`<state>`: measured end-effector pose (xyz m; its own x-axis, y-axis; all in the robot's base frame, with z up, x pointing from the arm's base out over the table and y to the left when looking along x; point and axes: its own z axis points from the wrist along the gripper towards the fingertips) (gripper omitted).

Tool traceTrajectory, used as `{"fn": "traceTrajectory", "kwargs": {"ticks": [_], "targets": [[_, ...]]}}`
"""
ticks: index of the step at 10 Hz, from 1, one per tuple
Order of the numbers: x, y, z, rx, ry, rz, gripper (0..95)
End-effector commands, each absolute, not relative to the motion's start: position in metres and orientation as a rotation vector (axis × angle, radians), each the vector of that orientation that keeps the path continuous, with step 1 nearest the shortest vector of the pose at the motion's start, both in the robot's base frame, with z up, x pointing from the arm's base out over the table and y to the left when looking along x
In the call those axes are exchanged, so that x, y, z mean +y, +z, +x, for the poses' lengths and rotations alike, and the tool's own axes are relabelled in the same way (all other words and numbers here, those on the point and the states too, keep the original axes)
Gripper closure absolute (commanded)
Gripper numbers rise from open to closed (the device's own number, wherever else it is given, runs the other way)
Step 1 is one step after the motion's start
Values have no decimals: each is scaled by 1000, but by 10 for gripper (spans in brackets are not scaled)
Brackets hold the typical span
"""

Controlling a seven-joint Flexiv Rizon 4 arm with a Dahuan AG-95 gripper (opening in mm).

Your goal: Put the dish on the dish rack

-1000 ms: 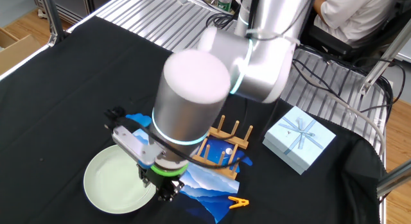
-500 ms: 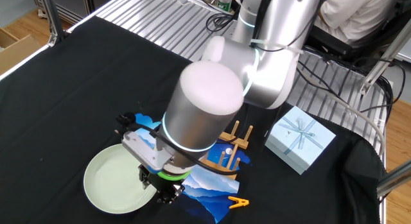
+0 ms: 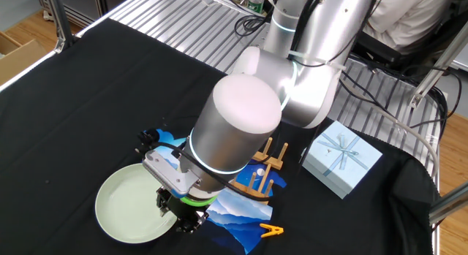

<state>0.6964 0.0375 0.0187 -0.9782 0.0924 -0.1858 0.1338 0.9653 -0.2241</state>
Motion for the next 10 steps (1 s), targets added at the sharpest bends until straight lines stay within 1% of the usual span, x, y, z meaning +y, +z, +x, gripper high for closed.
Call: {"fn": "traceTrajectory", "kwargs": {"ticks": [1, 5, 10], "targets": [[35, 16, 697, 2931, -372, 157, 570], [30, 10, 695, 2912, -417, 141, 570], [24, 4, 690, 2912, -420, 137, 570]]}}
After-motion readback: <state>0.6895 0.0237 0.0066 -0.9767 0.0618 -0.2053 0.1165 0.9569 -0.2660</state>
